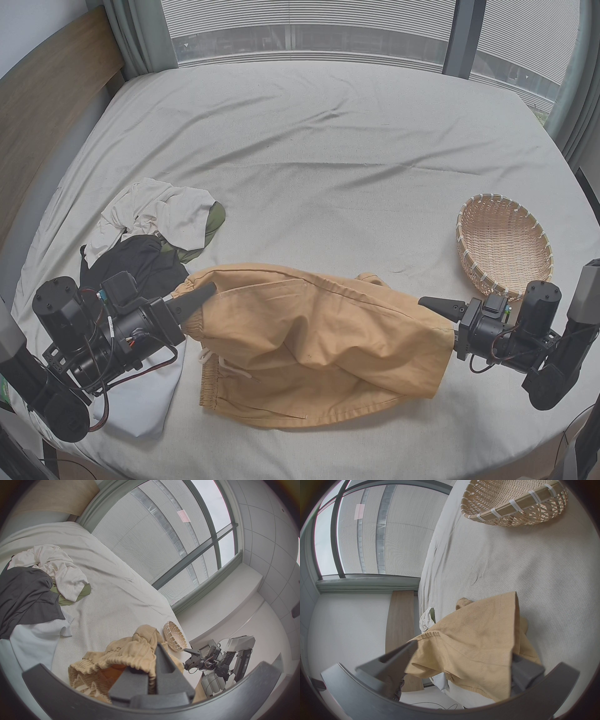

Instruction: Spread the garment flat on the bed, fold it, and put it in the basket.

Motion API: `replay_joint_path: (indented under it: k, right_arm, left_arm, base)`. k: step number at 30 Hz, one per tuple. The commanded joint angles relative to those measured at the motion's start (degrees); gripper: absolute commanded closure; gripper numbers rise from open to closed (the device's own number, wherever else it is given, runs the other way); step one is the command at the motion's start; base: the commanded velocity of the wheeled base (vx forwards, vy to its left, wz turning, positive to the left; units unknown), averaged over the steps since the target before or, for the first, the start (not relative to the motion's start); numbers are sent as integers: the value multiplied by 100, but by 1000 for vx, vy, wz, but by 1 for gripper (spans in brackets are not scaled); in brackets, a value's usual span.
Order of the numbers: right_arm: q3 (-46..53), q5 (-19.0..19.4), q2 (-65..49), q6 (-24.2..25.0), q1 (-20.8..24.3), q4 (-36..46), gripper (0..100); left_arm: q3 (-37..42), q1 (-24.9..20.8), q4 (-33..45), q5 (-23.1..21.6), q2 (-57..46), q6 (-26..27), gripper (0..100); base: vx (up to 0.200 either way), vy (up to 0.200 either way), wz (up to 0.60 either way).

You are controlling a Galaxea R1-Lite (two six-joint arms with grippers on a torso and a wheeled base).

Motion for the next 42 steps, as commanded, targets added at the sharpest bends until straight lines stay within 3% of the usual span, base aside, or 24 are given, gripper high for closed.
replay_joint_path:
  k: [1, 8, 15, 24, 29, 34, 42]
  right_arm:
    - [-9, 3, 59, -2, 42, -4, 100]
    - [70, 3, -328, -2, 236, -4, 100]
    - [254, 12, -1822, -28, 420, 5, 100]
    - [254, 56, -2894, -55, 359, 14, 100]
    - [254, 56, -3079, -204, 253, 14, 100]
    - [272, 56, -3035, -758, -54, 14, 100]
    - [307, 187, -3026, -775, -406, 14, 100]
  left_arm:
    - [-5, -8, -1, 3, 19, -3, 100]
    - [-84, -8, -10, -6, -43, -12, 100]
    - [-295, -43, -1, -6, -394, -117, 100]
    - [-506, -26, -1, -14, -807, -293, 100]
    - [-823, -8, -1, -49, -860, -275, 100]
    - [-955, 1, 8, -49, -930, -302, 100]
    - [-928, 159, -1, -49, -948, -311, 100]
  base:
    - [0, 0, 0]
    - [0, 0, 0]
    - [0, 0, 0]
    - [0, 0, 0]
    - [0, 0, 0]
    - [0, 0, 0]
    - [0, 0, 0]
